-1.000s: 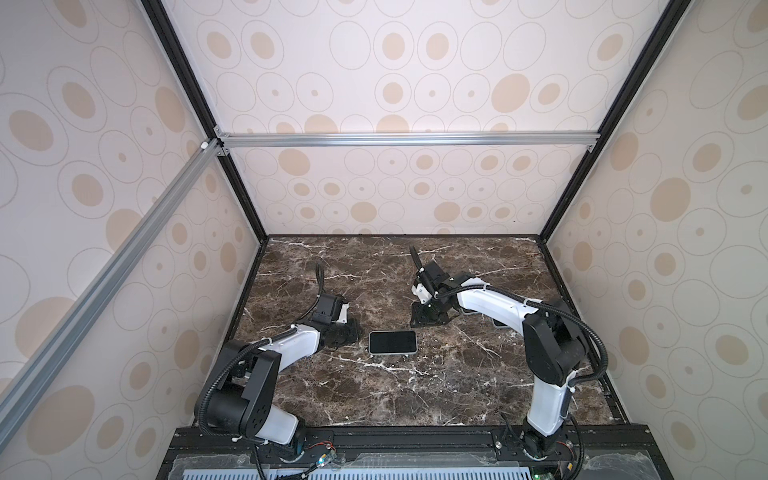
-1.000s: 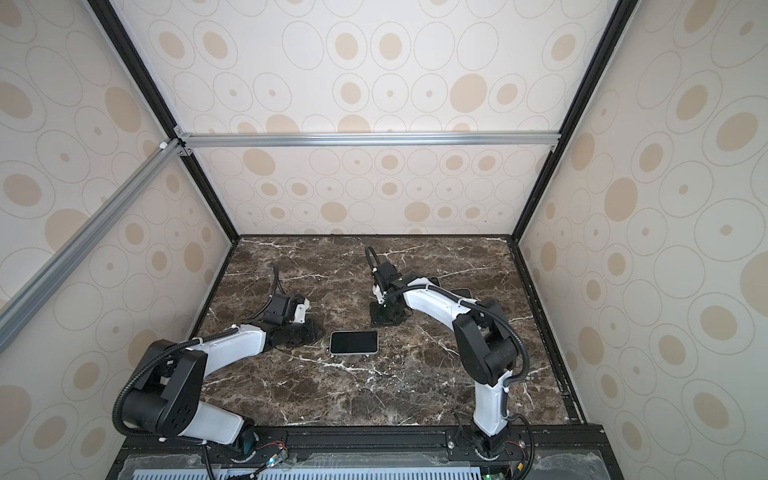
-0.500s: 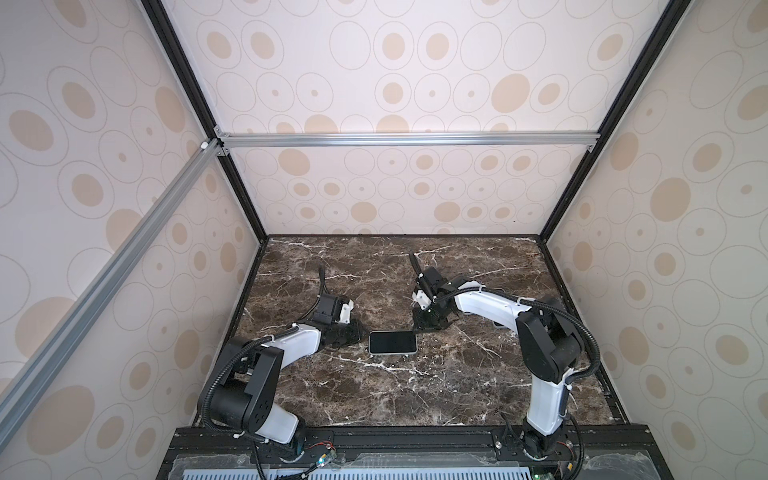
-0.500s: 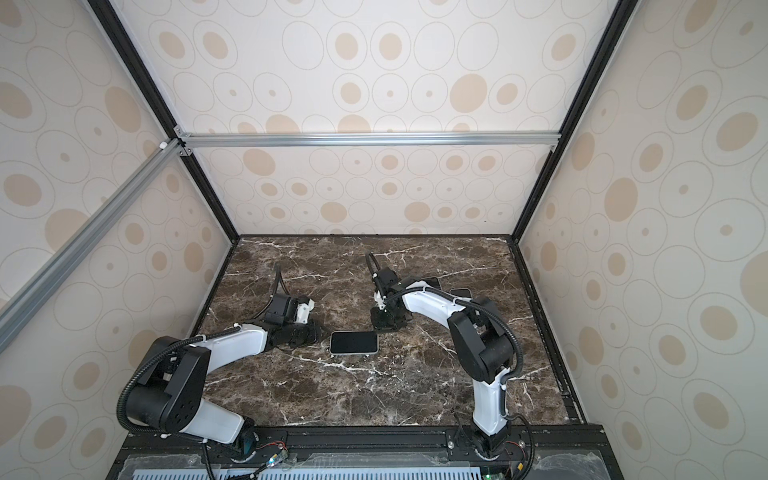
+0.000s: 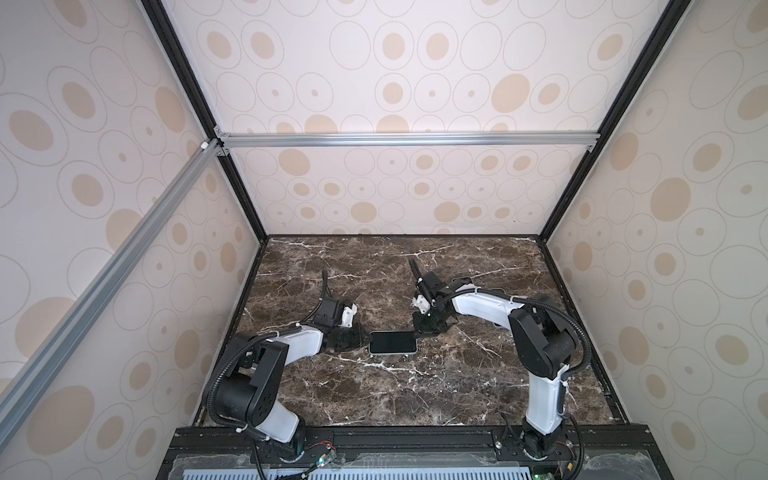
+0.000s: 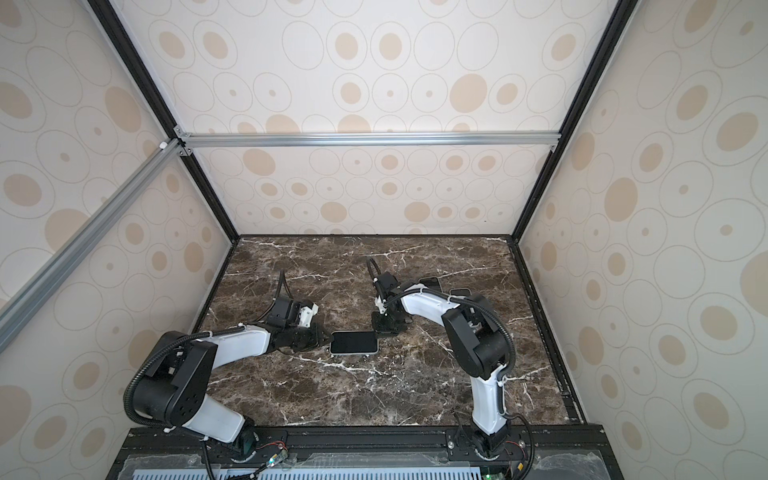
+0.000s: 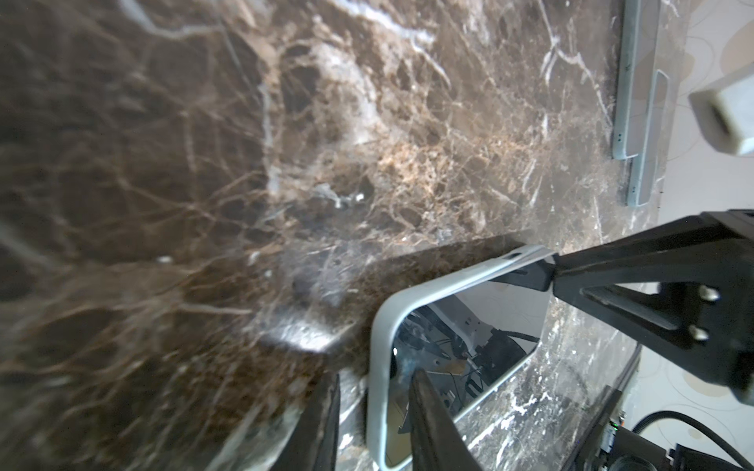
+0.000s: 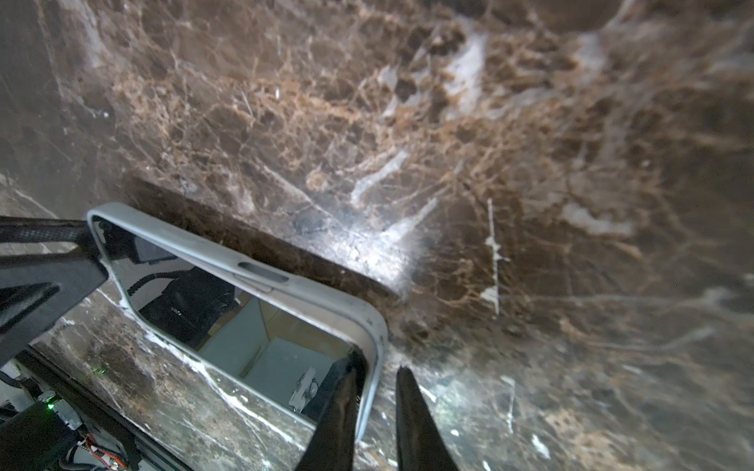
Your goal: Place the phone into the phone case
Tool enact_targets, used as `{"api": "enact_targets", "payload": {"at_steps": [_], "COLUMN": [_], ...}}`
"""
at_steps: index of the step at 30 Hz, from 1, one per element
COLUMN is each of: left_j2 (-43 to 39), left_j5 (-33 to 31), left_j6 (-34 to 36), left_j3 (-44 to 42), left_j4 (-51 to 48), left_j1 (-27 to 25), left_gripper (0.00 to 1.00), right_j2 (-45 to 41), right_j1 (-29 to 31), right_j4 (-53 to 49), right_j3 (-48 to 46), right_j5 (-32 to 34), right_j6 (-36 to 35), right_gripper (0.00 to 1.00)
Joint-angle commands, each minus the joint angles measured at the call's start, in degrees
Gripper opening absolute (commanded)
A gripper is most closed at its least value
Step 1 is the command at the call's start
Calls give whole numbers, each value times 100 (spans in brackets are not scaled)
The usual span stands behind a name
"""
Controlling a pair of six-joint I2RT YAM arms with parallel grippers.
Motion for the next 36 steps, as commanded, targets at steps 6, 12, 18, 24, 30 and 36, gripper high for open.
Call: {"api": "enact_targets", "payload": {"at_steps": [6, 12, 18, 24, 30, 36], "left_j2": [276, 419, 446, 499, 490, 472], "left_j5": [-348, -454, -457, -454, -459, -456], "left_j6": [176, 235, 299, 273, 282, 255], "left_j3": [-3, -5, -20, -20, -48, -74], "left_j4": [-12, -47, -66, -30, -47, -56], "left_j1": [-169, -178, -178, -178, -180, -193], "left_gripper": [26, 25, 20, 20, 20, 20], "right_j2": [290, 543, 894, 1297, 1526, 1614], "right_j1": [-16, -12, 85, 215, 275, 516], "right_j4": [13, -34, -169, -182, -36, -240], "right_j3": [-213, -337, -400, -459, -567, -418], "right_j5": [102, 340, 703, 864, 912, 1431], "right_j6": [3, -93, -234, -266, -218, -386], "right_gripper": [17, 15, 13, 12, 12, 12]}}
